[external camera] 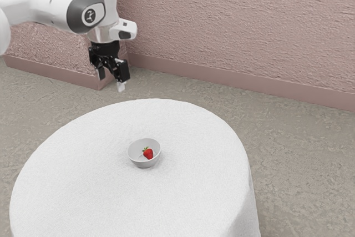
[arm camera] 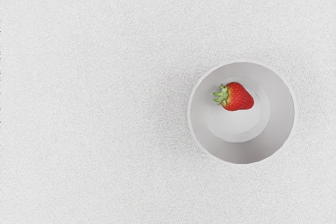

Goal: Take strawberry from the bowl

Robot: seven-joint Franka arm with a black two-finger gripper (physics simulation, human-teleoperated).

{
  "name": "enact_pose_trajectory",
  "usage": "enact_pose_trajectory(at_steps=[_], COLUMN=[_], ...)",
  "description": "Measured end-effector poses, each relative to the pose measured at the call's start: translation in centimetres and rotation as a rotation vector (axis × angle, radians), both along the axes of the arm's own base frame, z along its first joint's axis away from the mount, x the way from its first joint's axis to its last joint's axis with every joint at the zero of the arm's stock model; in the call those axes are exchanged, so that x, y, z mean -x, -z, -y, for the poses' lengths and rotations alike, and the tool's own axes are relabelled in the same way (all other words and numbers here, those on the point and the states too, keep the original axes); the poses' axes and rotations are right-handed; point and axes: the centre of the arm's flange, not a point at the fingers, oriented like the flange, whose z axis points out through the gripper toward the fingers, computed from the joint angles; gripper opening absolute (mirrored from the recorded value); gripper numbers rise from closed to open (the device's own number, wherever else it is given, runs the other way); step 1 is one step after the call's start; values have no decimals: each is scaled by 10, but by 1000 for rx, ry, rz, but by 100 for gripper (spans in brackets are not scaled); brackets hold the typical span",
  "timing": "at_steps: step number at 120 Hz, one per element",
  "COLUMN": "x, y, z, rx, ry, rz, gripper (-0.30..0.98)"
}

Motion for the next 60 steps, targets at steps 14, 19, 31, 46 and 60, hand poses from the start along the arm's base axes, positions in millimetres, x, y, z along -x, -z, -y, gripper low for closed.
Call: enact_pose_trajectory(at_steps=[14,19,31,46,60], x=[0,0,0,-2,-5], y=[-2,-2,-4,9,21], z=[1,4,8,16,44], rx=[1,1,-1,-2,-3], ry=[-1,3,25,180,406], rz=[6,7,10,-1,12], gripper=[69,69,69,69,69])
